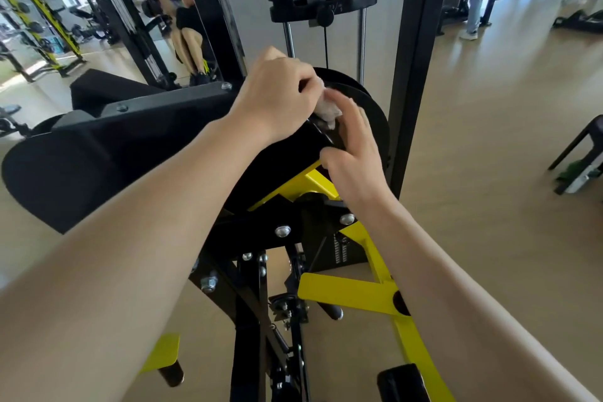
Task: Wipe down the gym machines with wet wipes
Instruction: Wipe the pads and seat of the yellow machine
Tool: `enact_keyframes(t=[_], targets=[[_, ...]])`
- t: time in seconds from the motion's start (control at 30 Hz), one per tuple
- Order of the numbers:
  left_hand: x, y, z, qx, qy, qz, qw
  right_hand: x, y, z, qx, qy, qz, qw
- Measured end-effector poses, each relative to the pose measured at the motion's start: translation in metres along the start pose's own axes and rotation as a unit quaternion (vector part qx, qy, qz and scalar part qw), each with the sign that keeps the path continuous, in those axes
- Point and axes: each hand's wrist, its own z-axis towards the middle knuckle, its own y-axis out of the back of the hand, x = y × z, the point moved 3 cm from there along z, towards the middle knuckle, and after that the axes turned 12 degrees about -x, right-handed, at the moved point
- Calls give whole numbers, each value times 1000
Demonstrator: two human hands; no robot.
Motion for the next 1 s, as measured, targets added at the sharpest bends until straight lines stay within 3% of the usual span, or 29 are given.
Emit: enact_keyframes(t=[0.17, 0.47, 0.7, 1.0], targets=[[4, 0, -1, -35, 82, -43, 995, 9, -1, 21, 60, 40, -69, 995], [1, 4, -5, -92, 105, -87, 986, -12, 0, -17, -11, -16, 32, 999], [2, 3, -5, -103, 102, -92, 985, 6, -7, -14, 52, 72, -115, 989], [4, 3, -5, -122, 122, -98, 980, -2, -12, 16, 64, -43, -44, 996]])
